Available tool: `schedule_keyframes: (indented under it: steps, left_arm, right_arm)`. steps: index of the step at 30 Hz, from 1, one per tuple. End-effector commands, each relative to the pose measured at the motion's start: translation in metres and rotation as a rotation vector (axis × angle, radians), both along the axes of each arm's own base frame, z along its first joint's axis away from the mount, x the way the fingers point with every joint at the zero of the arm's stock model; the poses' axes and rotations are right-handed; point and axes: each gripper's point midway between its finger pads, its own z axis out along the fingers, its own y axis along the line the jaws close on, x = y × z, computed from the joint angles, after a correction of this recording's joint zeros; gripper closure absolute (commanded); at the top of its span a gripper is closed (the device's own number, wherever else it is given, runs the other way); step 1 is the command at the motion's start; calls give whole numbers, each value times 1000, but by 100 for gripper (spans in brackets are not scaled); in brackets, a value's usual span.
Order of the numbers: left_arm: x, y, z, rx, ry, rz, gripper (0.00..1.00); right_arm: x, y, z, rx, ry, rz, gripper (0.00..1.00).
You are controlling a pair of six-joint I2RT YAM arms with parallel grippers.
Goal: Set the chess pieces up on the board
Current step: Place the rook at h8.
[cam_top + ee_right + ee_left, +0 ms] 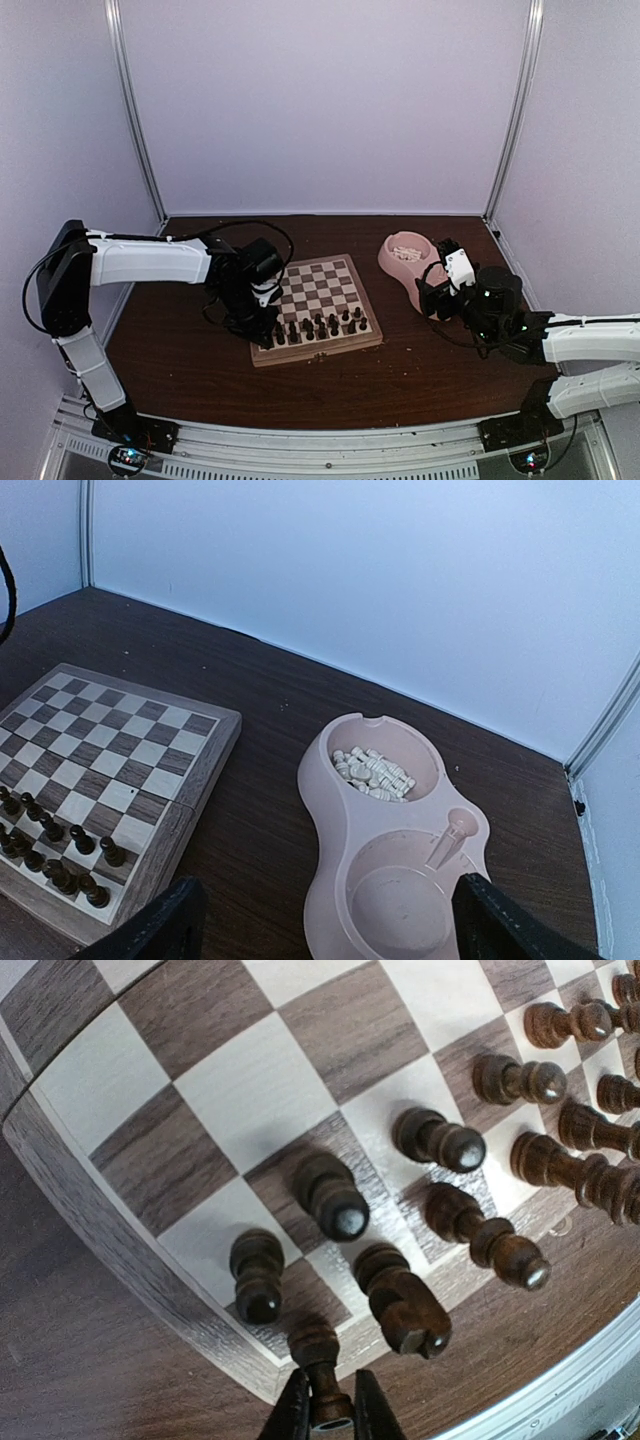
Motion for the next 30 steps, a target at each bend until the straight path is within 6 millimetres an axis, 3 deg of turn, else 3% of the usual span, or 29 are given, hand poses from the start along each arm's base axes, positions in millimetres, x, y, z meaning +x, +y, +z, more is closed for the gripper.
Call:
schedule_keyframes:
  steps: [1, 20, 30]
  left_arm:
    - [10, -5, 4, -22, -21, -4, 89]
    - [16, -3, 2, -28, -33, 16, 84]
    - [15, -4, 3, -35, -21, 16, 69]
  right_arm:
    - [1, 2, 8, 8, -17, 7, 12]
    - [2, 2, 7, 4, -16, 6, 11]
    - [3, 2, 6, 1, -14, 6, 11]
